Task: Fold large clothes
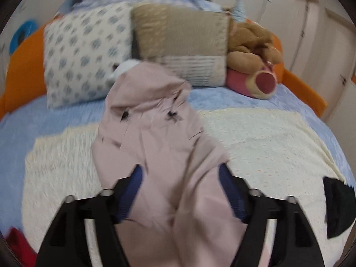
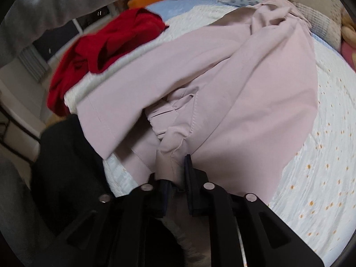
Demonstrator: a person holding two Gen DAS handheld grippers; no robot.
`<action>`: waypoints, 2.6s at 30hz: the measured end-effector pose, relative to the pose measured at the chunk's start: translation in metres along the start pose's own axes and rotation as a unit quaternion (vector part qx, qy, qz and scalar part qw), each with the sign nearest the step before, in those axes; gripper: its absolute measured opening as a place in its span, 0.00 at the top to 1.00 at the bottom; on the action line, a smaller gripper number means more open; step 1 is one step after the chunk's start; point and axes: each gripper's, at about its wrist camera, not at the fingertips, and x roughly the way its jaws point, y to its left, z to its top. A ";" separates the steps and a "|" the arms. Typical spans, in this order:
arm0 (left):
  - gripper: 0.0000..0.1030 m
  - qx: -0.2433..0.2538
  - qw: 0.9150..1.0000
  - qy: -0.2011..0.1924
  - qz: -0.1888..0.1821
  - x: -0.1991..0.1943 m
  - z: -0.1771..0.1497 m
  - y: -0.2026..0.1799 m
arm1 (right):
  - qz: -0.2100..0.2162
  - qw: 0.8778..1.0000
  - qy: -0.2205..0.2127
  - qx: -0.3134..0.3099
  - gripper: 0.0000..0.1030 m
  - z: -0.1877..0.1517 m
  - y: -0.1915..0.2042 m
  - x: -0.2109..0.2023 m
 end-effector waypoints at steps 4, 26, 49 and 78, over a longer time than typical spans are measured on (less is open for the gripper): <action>0.23 0.100 0.994 0.019 0.049 0.017 0.027 -0.060 | 0.053 0.996 -0.072 0.010 0.29 -0.012 -0.002 -0.046; 0.91 0.273 0.935 0.185 0.131 0.222 0.038 -0.154 | 0.057 0.994 -0.086 0.041 0.29 0.006 -0.068 -0.029; 0.74 -0.040 0.996 0.056 -0.049 0.197 0.049 -0.005 | 0.007 1.000 -0.012 0.017 0.23 0.003 -0.041 0.013; 0.67 -0.029 0.980 0.142 -0.139 0.044 -0.152 -0.004 | 0.016 0.949 -0.114 0.293 0.80 0.219 -0.227 0.075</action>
